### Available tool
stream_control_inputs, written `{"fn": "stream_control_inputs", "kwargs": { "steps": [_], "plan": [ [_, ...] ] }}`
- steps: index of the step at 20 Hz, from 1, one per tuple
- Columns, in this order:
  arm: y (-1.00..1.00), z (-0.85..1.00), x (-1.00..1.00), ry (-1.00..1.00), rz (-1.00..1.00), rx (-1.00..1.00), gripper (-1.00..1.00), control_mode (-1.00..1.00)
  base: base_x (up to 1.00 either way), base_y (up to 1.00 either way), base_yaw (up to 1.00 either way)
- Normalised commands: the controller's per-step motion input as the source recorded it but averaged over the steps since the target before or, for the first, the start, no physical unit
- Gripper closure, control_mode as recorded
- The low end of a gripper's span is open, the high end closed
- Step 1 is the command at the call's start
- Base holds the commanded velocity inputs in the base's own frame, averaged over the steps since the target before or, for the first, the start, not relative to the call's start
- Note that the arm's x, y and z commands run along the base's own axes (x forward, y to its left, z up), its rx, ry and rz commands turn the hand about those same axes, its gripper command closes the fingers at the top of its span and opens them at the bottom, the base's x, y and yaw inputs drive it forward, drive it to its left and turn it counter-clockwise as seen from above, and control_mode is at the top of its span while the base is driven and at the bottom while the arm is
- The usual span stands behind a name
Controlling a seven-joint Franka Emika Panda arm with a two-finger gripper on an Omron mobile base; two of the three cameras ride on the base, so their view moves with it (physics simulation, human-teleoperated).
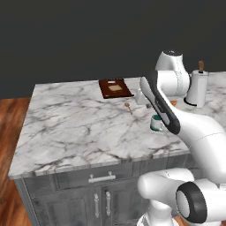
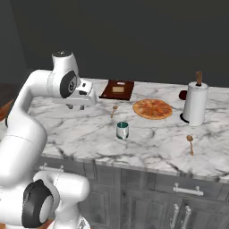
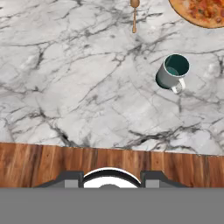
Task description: Take the pizza cutter from the drawer on the right and place it on the dining counter for cutting.
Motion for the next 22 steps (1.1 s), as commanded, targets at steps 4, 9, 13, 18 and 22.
{"fn": "stream_control_inputs", "kwargs": {
  "steps": [4,9,13,18,22],
  "plan": [
    [-0.29,-0.03,-0.11,0.0,0.0,0.0,-1.0,-1.0,0.0,0.0,0.0],
    [-0.95,-0.1,-0.5,0.0,-0.12,0.1,-1.0,-1.0,0.0,0.0,0.0],
    [-1.0,-0.26,-0.62,0.0,-0.24,0.22,-1.0,-1.0,0.0,0.0,0.0],
    [-1.0,-0.25,-0.68,0.0,-0.37,0.27,-1.0,-1.0,0.0,0.0,0.0],
    [-0.8,-0.17,-0.47,0.0,-0.4,0.22,-1.0,-1.0,0.0,0.0,0.0]
  ]
}}
